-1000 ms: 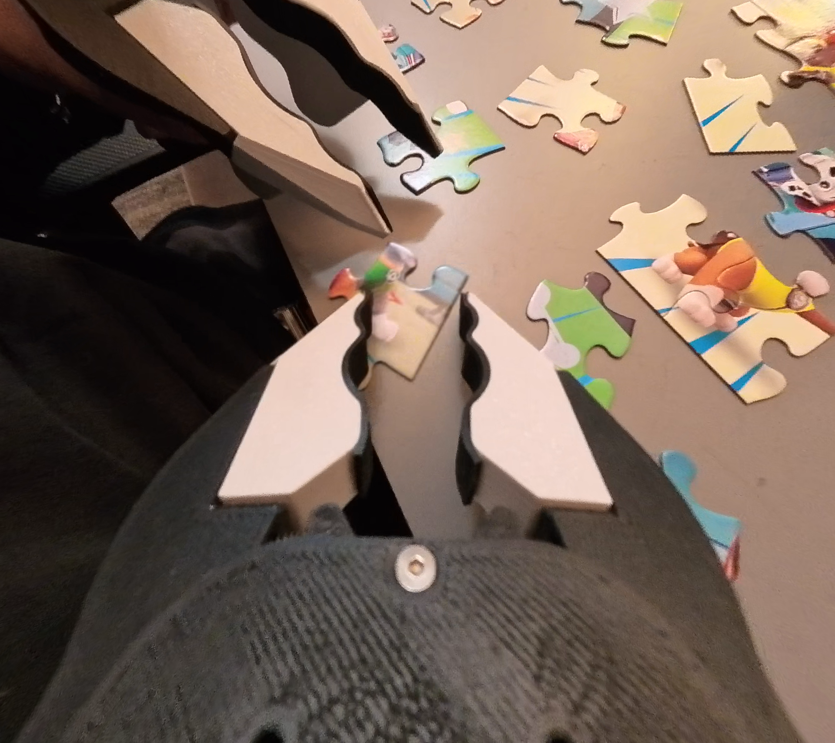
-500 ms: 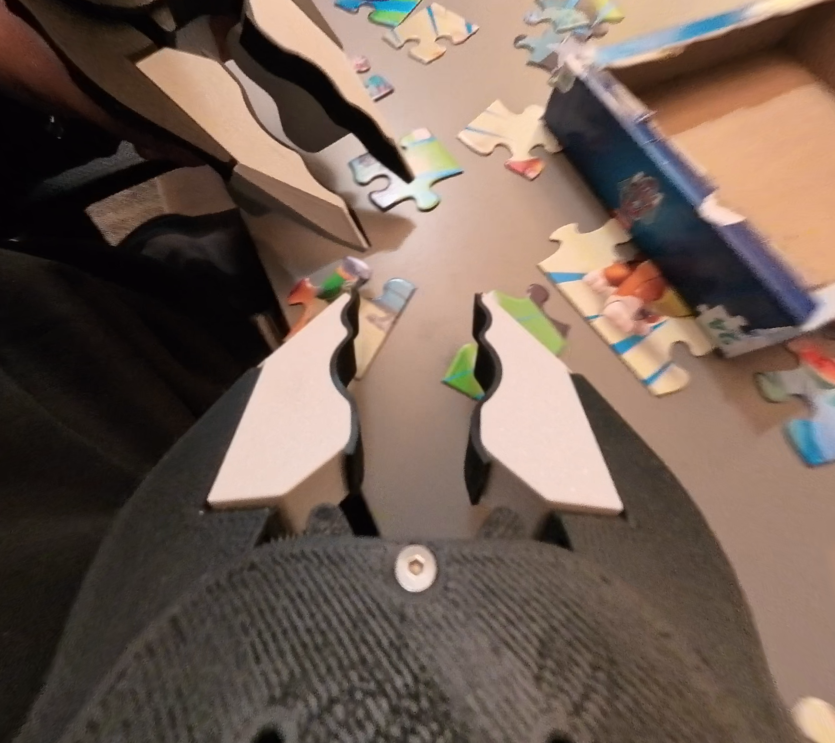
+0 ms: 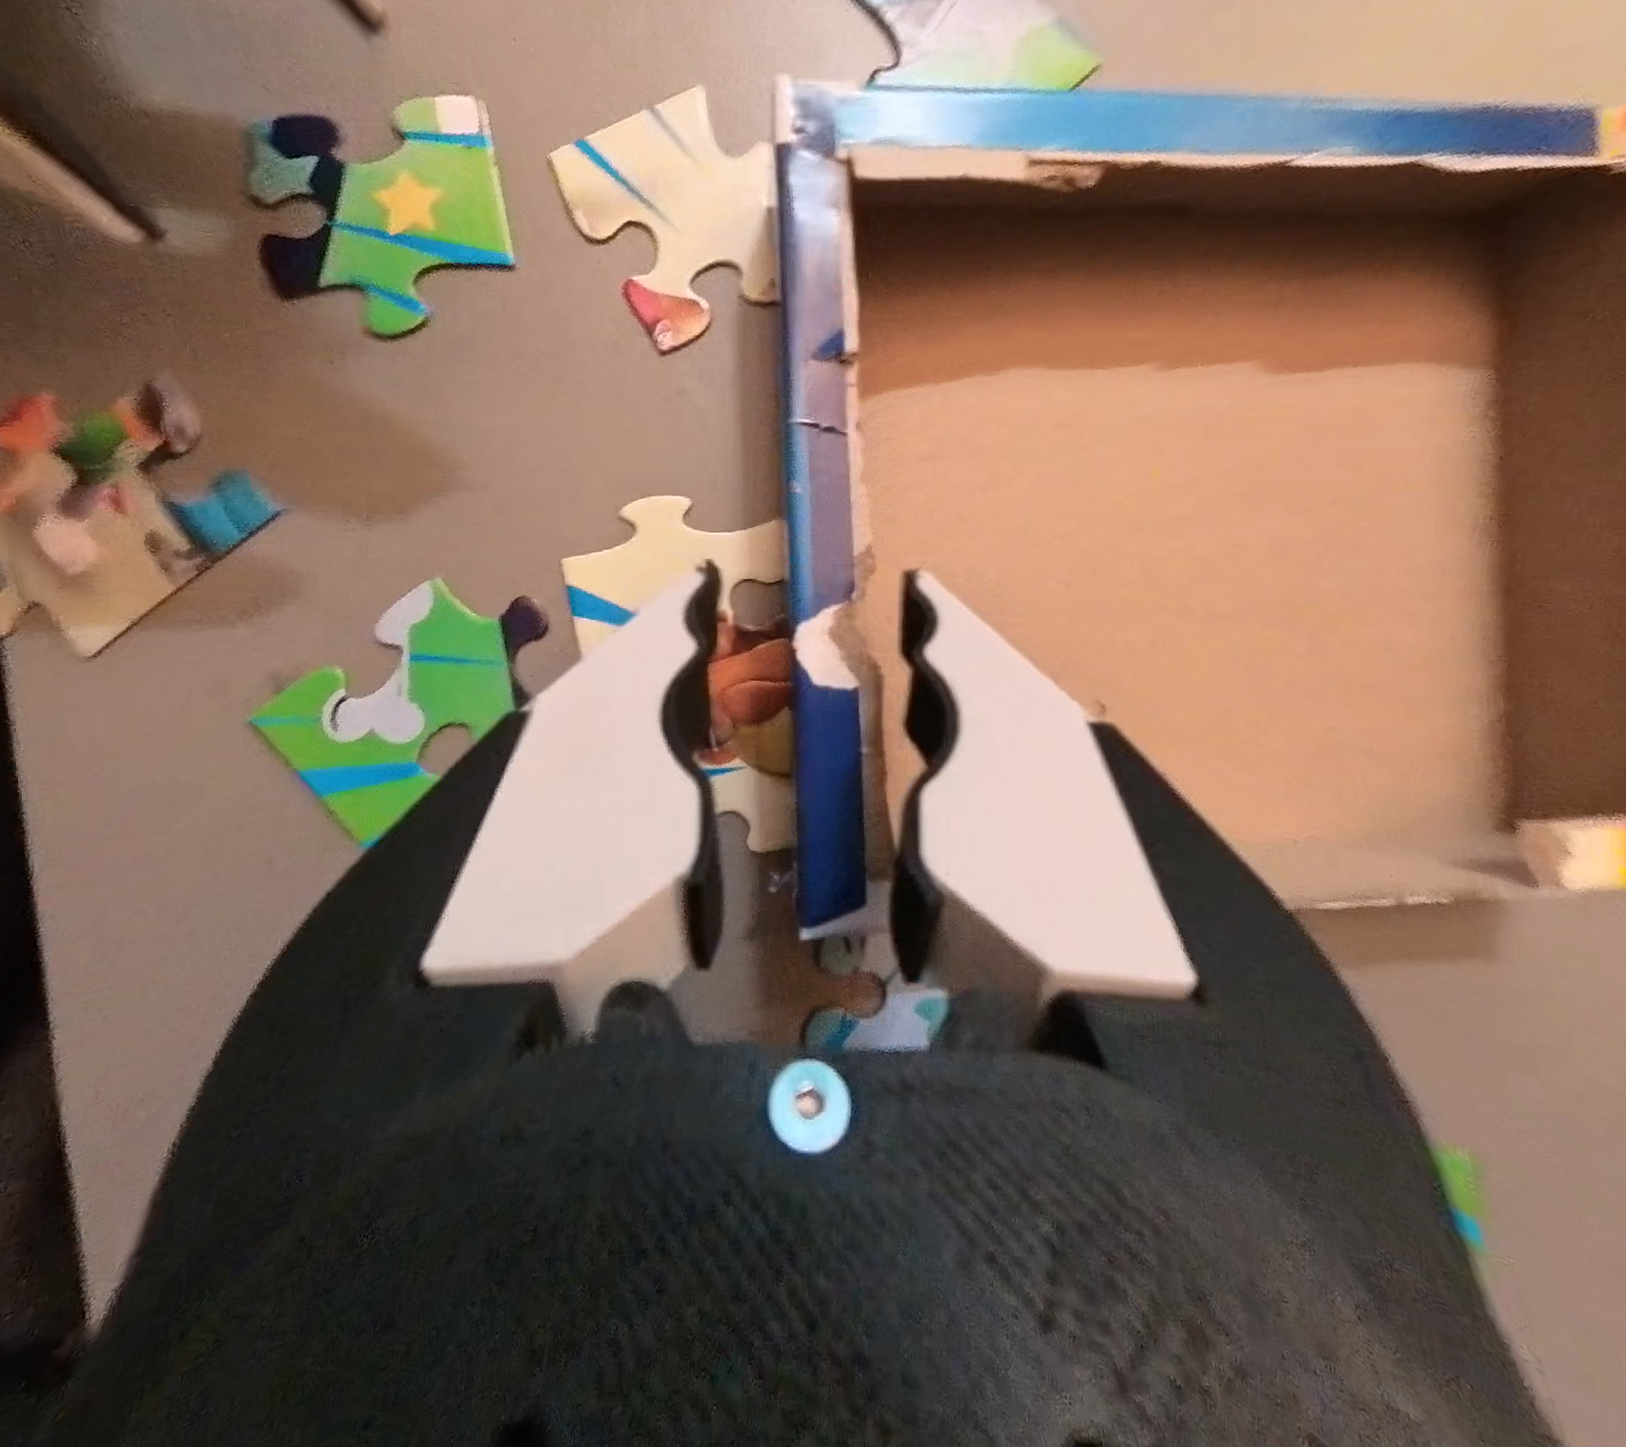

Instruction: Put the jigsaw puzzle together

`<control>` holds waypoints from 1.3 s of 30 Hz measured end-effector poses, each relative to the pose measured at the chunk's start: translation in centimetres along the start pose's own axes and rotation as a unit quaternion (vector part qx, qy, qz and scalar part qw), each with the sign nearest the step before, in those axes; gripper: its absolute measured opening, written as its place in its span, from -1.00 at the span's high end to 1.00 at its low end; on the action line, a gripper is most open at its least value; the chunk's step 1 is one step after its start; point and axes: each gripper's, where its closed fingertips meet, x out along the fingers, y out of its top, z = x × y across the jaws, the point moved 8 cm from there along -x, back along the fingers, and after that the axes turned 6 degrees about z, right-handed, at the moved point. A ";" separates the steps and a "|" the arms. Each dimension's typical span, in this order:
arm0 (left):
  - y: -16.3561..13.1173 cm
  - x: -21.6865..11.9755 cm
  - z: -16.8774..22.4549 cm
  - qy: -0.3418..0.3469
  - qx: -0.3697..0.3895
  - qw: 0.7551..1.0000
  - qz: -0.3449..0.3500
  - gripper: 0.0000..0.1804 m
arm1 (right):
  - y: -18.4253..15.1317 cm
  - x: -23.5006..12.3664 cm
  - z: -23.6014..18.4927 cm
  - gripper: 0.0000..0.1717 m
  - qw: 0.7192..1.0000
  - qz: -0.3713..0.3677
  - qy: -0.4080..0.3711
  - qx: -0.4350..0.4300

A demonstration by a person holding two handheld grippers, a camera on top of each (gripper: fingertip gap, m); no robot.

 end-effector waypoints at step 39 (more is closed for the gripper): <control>17.1 13.9 -32.2 -0.046 0.068 0.991 0.102 0.45 | 4.3 -14.7 22.7 0.33 0.970 0.206 -0.061 0.118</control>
